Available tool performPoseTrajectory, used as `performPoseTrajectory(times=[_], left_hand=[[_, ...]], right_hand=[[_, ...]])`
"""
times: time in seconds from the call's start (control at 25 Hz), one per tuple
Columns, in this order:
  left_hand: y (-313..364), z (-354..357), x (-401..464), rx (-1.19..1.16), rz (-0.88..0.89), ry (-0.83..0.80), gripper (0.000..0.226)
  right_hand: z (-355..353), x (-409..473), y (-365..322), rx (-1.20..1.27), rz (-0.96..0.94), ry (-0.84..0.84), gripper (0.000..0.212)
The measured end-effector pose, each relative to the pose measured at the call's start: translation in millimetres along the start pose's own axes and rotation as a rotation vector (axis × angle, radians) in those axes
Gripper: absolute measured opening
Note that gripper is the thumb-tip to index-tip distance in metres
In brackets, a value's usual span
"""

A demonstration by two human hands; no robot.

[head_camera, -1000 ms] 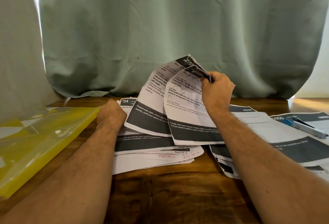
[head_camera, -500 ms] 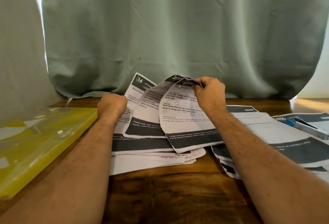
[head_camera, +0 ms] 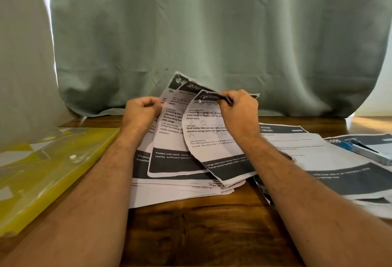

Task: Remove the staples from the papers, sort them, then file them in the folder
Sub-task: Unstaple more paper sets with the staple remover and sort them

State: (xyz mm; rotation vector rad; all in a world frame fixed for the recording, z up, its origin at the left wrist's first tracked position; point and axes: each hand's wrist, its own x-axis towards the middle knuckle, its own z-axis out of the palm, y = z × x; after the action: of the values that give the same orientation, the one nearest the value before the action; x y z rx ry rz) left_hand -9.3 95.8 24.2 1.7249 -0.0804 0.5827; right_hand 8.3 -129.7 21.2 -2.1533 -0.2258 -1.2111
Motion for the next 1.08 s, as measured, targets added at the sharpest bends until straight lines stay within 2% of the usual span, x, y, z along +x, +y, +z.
performPoseTrajectory(times=[0.08,0.16,0.2,0.28,0.36,0.44,0.52,0.56,0.64,0.72,0.84,1.08], left_hand=[[3.6,0.7,-3.5,-0.060,0.036,-0.065,0.008],[4.9,1.0,-4.8,-0.023,0.092,-0.103,0.009],[5.5,0.3,-5.3,0.006,0.116,-0.107,0.012],[3.7,-2.2,-5.0,0.013,0.125,-0.138,0.017],[0.6,-3.2,-4.3,-0.160,-0.032,-0.170,0.035],[-12.4,-7.6,11.2,-0.217,-0.246,-0.020,0.053],[-32.2,-16.0,29.8,0.123,-0.319,0.188,0.036],[-41.3,-19.5,35.0,0.335,-0.319,0.224,0.028],[-52.6,-17.7,35.5,0.635,-0.312,0.143,0.028],[-58.7,-10.7,31.9,0.798,-0.278,0.059,0.032],[-59.5,-4.0,29.4,0.891,-0.219,0.042,0.034],[-52.7,-7.5,25.9,0.910,-0.257,0.097,0.031]], right_hand=[[0.2,-1.7,-2.9,0.030,0.014,0.006,0.033],[0.4,-3.3,-6.2,0.081,0.023,-0.034,0.044],[0.8,-3.9,-6.8,0.098,0.014,-0.057,0.043],[1.6,-3.9,-5.9,0.095,-0.009,-0.081,0.025],[1.1,-1.8,-2.6,0.084,-0.007,-0.063,0.012],[-1.1,2.7,1.8,0.082,0.015,0.028,0.012],[-4.6,7.4,6.4,0.080,0.051,0.137,0.015],[-5.4,8.9,8.6,0.072,0.065,0.170,0.016],[-5.3,9.5,11.3,0.058,0.079,0.184,0.017],[-5.1,8.7,11.4,0.053,0.080,0.172,0.017],[-4.8,9.8,13.9,0.076,0.088,0.158,0.016],[0.5,6.5,17.2,0.063,0.081,0.081,0.013]])
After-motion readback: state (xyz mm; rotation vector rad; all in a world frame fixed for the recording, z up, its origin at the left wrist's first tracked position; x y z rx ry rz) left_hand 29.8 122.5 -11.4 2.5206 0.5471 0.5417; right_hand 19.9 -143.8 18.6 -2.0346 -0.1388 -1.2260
